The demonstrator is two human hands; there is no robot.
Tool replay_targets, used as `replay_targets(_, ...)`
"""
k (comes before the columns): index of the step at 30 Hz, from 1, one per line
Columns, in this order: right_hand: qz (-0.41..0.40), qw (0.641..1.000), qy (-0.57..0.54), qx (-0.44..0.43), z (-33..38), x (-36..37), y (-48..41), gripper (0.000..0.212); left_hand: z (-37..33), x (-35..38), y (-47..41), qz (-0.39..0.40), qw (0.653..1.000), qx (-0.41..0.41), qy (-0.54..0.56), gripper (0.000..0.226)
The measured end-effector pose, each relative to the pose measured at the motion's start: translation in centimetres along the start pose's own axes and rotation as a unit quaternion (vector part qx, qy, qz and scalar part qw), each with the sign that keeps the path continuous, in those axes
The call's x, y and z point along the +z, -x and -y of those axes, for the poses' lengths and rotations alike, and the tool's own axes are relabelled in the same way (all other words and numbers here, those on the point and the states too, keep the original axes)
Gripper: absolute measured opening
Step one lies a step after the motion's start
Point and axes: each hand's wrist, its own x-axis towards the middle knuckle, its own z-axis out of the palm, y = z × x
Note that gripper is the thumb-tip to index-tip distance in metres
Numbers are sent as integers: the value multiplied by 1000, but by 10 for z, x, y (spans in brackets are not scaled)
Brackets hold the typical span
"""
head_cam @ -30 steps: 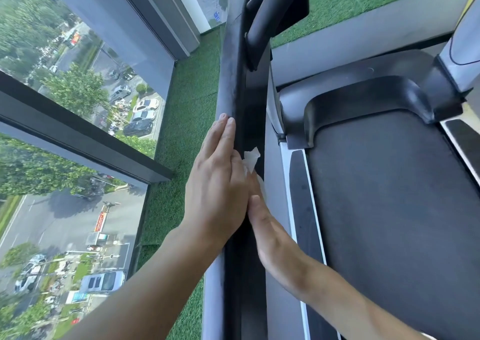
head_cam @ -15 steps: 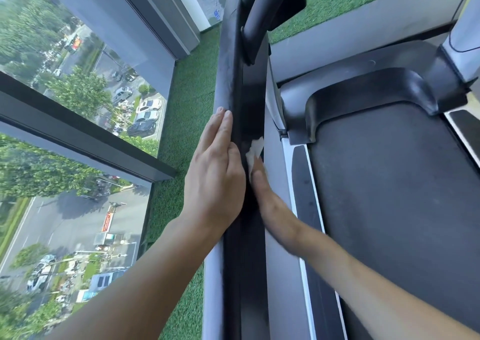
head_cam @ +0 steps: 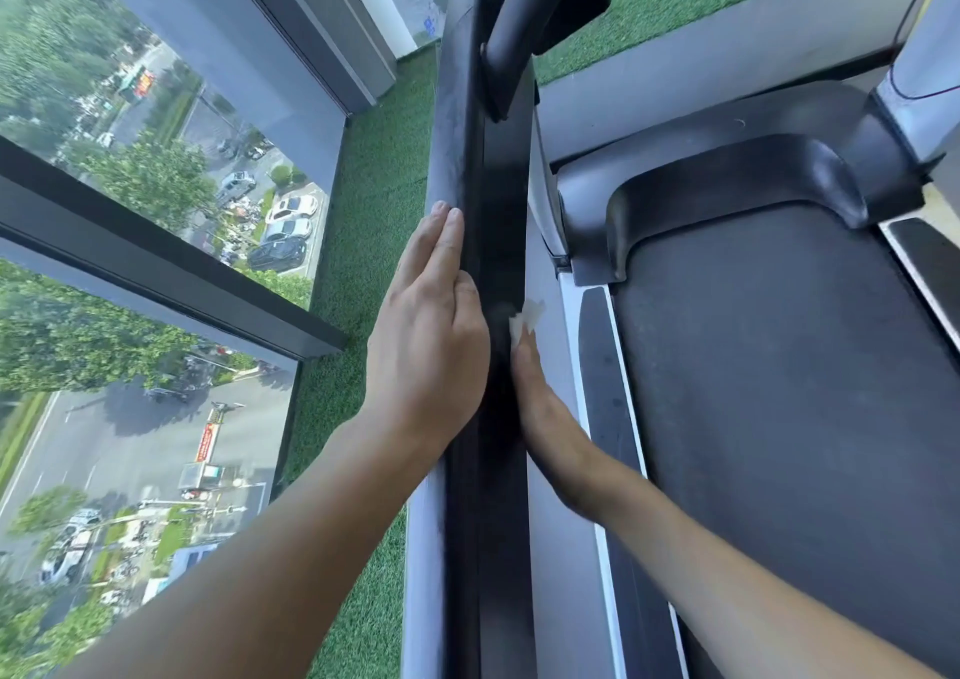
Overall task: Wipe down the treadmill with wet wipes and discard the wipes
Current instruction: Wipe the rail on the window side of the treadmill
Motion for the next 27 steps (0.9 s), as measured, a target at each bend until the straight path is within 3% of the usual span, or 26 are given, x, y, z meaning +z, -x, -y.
replay_targets(4, 48, 999, -12, -9, -14, 6, 35, 78, 1, 0, -1, -1, 1000, 3, -3, 54)
replay_targets(9, 18, 1000, 10, 8, 1, -5, -3, 94, -1, -1, 0, 7, 1000, 3, -1, 54)
replay_targets(12, -13, 1000, 0, 7, 1, 8, 14, 78, -2, -3, 2, 4, 1000, 3, -3, 52)
replay_targets(15, 42, 999, -21, -25, -10, 18, 53, 61, -4, -7, 10, -8, 1000, 4, -26, 49)
replay_targets(21, 35, 998, 4, -56, 17, 3, 7, 91, 6, -16, 65, 36, 999, -2, 6, 53)
replay_targets(25, 48, 996, 0, -70, 11, 23, 55, 67, 10, -11, 79, 2, 999, -2, 52, 58)
replay_targets(27, 58, 995, -5, -79, 7, 22, 61, 65, 11, -8, 78, -4, 998, -2, 63, 60)
